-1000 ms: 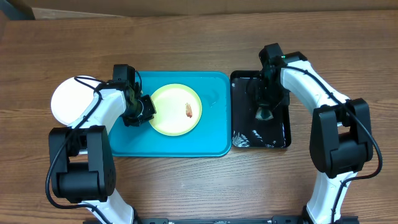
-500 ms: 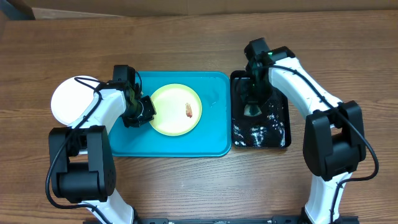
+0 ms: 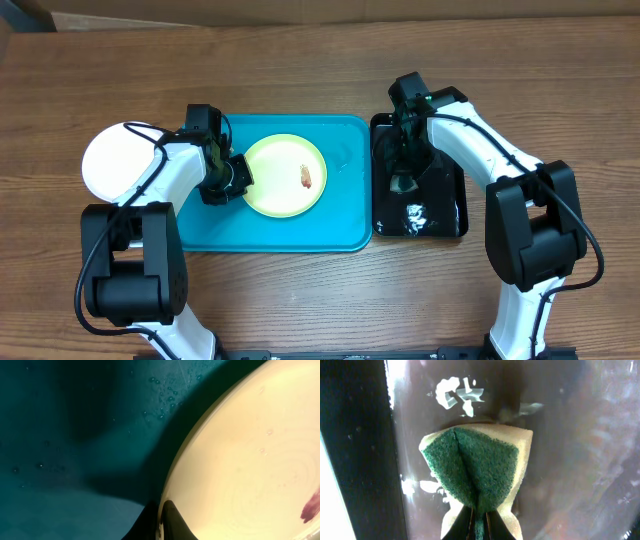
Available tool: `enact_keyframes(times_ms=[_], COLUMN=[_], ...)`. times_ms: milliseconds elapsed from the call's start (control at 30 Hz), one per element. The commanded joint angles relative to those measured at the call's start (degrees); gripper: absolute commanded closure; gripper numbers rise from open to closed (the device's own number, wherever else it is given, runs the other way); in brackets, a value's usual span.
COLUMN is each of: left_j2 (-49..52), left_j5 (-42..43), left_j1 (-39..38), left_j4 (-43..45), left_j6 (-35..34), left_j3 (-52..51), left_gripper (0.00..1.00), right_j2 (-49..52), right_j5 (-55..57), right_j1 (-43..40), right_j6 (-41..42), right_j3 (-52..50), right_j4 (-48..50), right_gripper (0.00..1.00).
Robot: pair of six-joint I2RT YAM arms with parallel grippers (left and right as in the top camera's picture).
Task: Clean dirty plates on tray and stack at the side
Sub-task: 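Rub the green sponge in the black tray with the right gripper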
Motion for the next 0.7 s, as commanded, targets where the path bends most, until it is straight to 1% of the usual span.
enact_keyframes(times_ms=[0,100,233,267,300,333,367,400,433,500,533,667], left_j2=[-1.1,-1.1,-1.1,-1.1,-1.1,-1.1,-1.1,-1.1,-1.1,-1.1,-1.1,-1.1], left_j5=[-0.3,-0.3,0.1,0.1,-0.2,-0.5,-0.6,-0.6,-0.5,-0.1,0.2,0.6], left_j1=[-0.1,-0.1,-0.1,-0.1,-0.1,0.0,0.0,0.0,0.0,-0.1,-0.1,-0.2], left_j4=[0.2,-0.3,-0.2,0.5,1.1,2.0,2.9,3.5,3.9,3.9,3.7,1.2], left_j6=[1.1,1.1,1.1,1.1,1.1,1.2,1.2,1.2,1.1,1.1,1.1,1.1], left_j3=[-0.5,-0.5,-0.5,-0.5,-0.5,-0.5,-0.5,-0.5,-0.5,-0.5,-0.5,-0.5], left_gripper=[0.96,0.96,0.96,0.94,0.81,0.73,0.72,0.72,0.76,0.94,0.96,0.96], right_j2=[-2.4,-4.1,-5.6,-5.6,-5.6,-5.6,-5.6,-5.6,-5.6,-5.6,-5.6,-5.5], right_j5=[0.8,2.1,3.8,3.8,3.8,3.8,3.8,3.8,3.8,3.7,3.7,3.4], right_j1=[0.3,0.3,0.3,0.3,0.3,0.3,0.3,0.3,0.3,0.3,0.3,0.4], right_j6=[0.2,0.2,0.2,0.2,0.2,0.2,0.2,0.2,0.2,0.2,0.3,1.8], right_j3=[4.7,6.9,7.1,7.1,7.1,7.1,7.0,7.0,7.0,7.0,6.9,5.6], right_j4=[-1.9,-4.8,-7.1,-7.6,-8.0,-8.1,-8.1,-7.9,-7.7,-7.5,-7.5,-7.4], right_gripper=[0.96,0.97,0.96,0.96,0.96,0.96,0.96,0.96,0.96,0.96,0.96,0.96])
